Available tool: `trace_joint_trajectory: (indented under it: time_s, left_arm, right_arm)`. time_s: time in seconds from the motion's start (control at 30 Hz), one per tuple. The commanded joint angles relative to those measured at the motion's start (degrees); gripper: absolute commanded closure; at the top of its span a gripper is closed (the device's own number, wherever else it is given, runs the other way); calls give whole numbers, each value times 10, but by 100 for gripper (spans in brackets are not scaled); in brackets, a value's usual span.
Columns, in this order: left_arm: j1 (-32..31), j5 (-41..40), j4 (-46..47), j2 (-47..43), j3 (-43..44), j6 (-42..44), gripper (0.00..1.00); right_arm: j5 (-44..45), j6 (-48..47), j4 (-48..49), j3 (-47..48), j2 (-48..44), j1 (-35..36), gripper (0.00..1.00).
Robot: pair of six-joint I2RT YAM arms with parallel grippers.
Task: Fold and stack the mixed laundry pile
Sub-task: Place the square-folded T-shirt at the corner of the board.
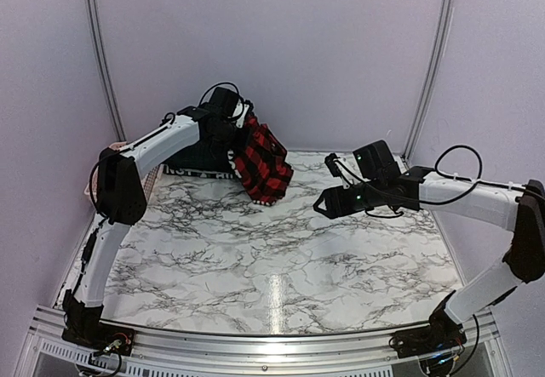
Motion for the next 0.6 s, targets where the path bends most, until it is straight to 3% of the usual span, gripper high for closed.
trace_joint_trajectory:
  time_s: [0.0, 0.57]
  left_arm:
    - [12, -9, 24, -71, 19, 46, 100]
    - [37, 35, 111, -124, 20, 34, 100]
  right_arm:
    - [-5, 1, 10, 30, 12, -3, 35]
    - [6, -6, -1, 40, 20, -3, 36]
